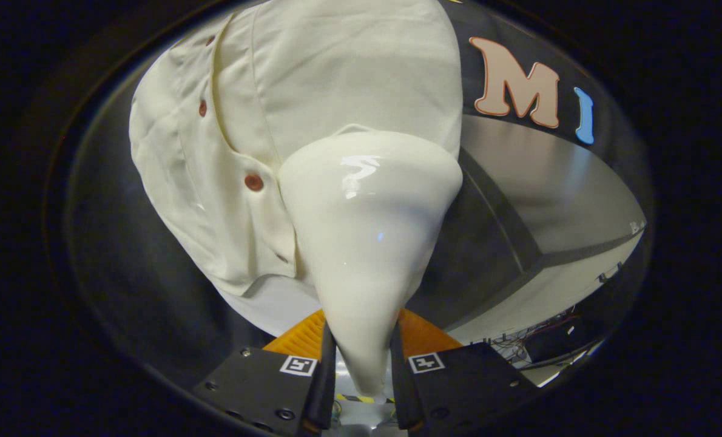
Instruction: Iron the clothes twice with a garment steamer, once on the left side and once on the right side.
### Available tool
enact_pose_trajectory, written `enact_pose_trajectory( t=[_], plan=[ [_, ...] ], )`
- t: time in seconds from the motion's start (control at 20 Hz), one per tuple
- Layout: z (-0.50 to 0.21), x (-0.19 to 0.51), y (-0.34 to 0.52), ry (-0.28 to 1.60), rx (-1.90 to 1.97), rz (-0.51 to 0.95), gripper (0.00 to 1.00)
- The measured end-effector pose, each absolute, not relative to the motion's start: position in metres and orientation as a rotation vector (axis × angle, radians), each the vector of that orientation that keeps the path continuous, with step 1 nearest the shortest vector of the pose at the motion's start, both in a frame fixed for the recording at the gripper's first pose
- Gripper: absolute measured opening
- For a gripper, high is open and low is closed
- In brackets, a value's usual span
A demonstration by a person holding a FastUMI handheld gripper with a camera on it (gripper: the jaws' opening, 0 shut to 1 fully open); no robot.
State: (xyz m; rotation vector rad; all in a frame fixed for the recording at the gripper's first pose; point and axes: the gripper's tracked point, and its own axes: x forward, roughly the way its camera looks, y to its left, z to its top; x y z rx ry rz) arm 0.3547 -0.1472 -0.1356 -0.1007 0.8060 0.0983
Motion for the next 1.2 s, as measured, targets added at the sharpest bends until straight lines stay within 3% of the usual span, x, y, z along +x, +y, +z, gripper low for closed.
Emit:
enact_pose_trajectory(
  t=[0.5,1.2],
  plan=[
    [-0.196,0.347,-0.147,0.88,-0.134,0.139,0.41],
    [-0.187,0.347,-0.146,0.84,-0.135,0.068,0.41]
  ],
)
